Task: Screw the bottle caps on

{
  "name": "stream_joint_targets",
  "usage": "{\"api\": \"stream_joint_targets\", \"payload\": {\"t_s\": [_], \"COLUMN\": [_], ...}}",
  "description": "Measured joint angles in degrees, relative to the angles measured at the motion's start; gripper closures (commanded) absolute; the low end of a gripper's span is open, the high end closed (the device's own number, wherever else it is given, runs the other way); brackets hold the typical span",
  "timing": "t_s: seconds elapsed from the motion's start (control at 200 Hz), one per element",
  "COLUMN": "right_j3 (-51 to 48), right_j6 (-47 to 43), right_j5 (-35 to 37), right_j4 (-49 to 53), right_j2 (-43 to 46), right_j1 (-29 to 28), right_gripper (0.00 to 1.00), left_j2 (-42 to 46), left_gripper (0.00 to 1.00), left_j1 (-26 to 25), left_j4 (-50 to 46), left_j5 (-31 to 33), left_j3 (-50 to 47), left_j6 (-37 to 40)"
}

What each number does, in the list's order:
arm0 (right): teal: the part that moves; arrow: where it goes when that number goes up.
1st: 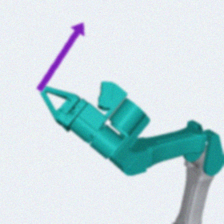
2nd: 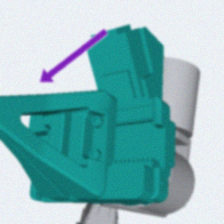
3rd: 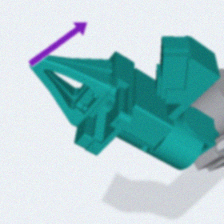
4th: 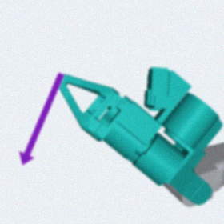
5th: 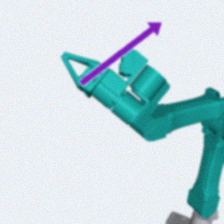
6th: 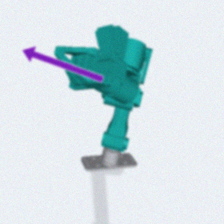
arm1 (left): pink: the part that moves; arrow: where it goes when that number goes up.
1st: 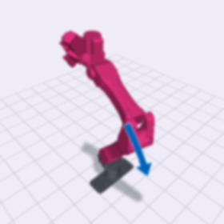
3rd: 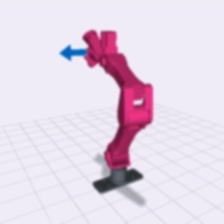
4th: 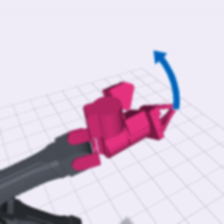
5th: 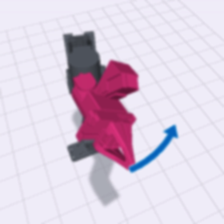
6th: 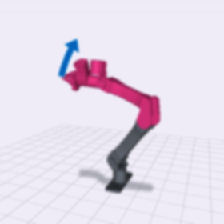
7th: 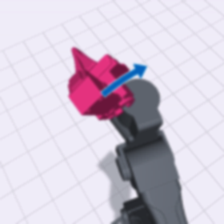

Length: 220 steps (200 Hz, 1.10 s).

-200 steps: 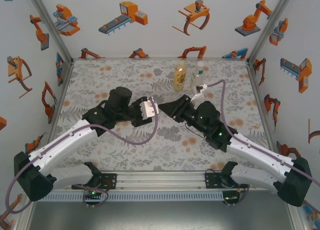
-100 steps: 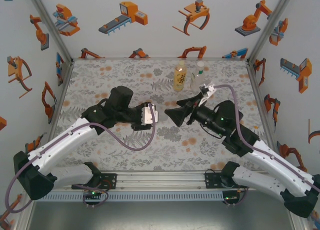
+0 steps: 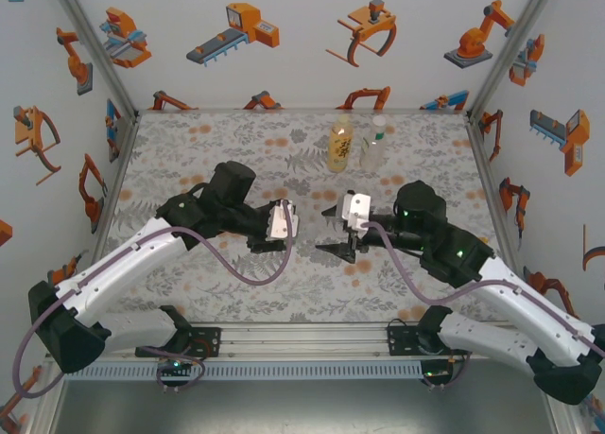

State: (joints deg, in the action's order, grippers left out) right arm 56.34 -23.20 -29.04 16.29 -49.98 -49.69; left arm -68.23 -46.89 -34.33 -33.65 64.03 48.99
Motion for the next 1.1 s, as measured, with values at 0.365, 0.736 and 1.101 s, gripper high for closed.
{"api": "stream_joint_targets", "payload": {"t_s": [0.365, 0.736, 1.101], "right_j3": [-0.3, -1.8, -2.2], "right_j6": [-4.8, -4.9, -4.0], "right_j5": [-3.1, -2.9, -1.8], "right_j4": [-2.2, -4.2, -5.4], "right_j2": [-2.5, -2.6, -2.2], "right_j1": [0.0, 0.0, 0.0], "right_gripper": [0.53, 0.54, 0.78], "left_j2": [-0.1, -0.3, -0.3], "left_gripper": [1.00, 1.00, 1.00], "left_j1": [0.0, 0.0, 0.0], "left_j4": [0.0, 1.4, 1.9], "left_j5": [0.0, 0.0, -0.3], "left_j3": [0.0, 0.0, 0.0], "left_j6": [-0.1, -0.7, -0.7]}}
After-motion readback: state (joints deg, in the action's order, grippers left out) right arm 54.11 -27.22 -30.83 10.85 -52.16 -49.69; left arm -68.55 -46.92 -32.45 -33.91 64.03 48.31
